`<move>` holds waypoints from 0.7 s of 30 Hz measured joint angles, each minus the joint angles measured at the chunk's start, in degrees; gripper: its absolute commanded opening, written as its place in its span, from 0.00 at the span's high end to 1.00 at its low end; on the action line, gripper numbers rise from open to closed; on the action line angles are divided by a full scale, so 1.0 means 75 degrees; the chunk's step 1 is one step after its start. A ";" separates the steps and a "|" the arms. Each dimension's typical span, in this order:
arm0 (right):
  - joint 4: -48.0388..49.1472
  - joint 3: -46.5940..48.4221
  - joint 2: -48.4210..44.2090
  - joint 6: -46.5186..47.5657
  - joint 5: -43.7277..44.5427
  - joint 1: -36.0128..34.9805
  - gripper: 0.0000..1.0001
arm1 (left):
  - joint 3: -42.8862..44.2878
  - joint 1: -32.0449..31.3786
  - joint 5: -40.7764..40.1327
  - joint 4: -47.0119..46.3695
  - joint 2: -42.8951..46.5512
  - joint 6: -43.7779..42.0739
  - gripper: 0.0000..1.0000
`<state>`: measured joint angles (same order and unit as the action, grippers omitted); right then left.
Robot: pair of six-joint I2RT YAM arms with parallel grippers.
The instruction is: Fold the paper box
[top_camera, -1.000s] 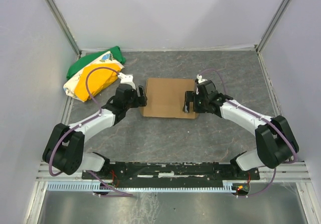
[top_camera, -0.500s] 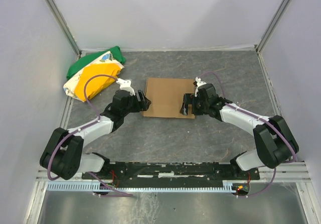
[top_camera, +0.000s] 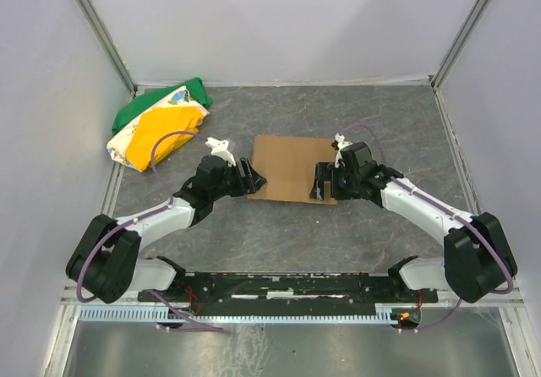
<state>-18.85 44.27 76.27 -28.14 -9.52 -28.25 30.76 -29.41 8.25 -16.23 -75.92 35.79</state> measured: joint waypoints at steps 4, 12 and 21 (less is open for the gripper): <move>-0.0364 0.0140 -0.0073 0.0009 -0.0017 0.0003 0.01 | 0.0003 -0.0064 -0.0017 0.0227 0.0437 0.0111 0.26; -0.0641 0.0274 -0.0047 0.0020 -0.0050 0.0003 0.01 | 0.0023 -0.0099 -0.0006 0.0854 0.0562 0.0175 0.27; -0.1480 0.0778 0.0198 0.0055 0.0052 0.0003 0.01 | 0.0067 -0.0134 -0.0009 0.1343 0.0536 0.0172 0.29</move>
<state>-29.95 50.11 77.76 -27.73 -9.13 -28.23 31.27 -30.41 8.19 -6.15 -71.90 37.08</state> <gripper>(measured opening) 0.994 0.716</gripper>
